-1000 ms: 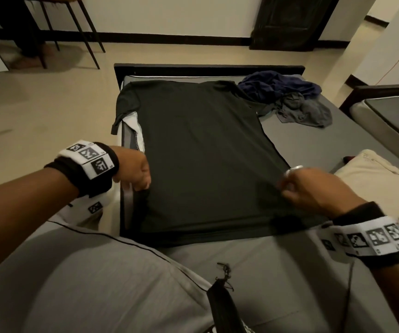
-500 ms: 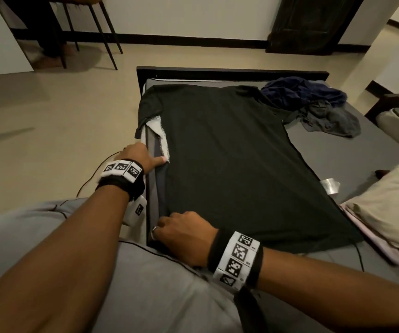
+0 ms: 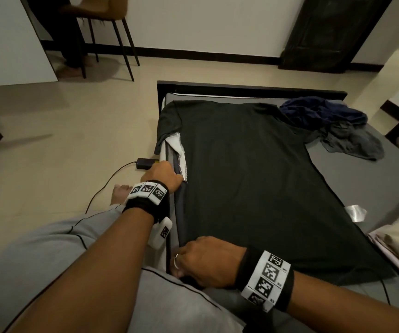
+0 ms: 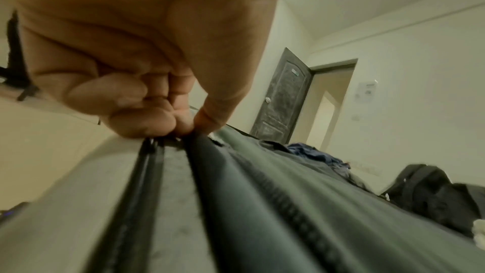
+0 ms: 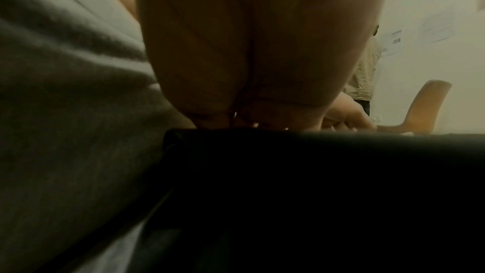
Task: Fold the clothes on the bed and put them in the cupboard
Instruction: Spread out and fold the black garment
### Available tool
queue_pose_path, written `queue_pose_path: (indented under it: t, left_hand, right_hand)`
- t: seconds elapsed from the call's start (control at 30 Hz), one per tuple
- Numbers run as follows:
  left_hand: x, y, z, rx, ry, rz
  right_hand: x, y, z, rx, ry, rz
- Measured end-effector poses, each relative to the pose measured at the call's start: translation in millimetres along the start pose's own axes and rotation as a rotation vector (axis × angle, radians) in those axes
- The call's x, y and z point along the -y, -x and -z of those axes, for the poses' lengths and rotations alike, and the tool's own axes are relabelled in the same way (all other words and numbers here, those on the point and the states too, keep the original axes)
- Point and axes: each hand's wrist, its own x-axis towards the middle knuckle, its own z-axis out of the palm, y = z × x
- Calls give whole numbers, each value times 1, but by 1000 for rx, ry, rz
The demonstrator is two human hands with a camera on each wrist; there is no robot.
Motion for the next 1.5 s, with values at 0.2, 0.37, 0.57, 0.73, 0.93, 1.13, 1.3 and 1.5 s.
queue_pose_path:
  t: [0.2,0.37,0.57,0.73,0.93,1.13,1.3,1.5]
  left_hand:
    - [13,-2,8,-17,93,124]
    - [26,-3,13,-51,82,172]
    - [13,-13,13,-76,81,118]
    - [2,-24,9,-57,66,87]
    - [-5,-37,12,-81,98,53]
    - [-4,-47,16,14,157,123]
    - [-7,-47,19,41,115,105]
    - [-12,-40,24,35,84,113]
  right_hand:
    - [-6,-5,16,158,-228,-37]
    - [-32,-12,57,12,-474,-30]
    - [-114,-64,131,-392,-345,-210]
    - [-183,-139,175,-489,-138,-320]
    - [-210,-241,171,-92,329,-408]
    - [-218,-286,143,45,752,-402]
    - [-223,-283,167,-308,425,-465]
    - [-286,-212,212,-1003,-449,-898]
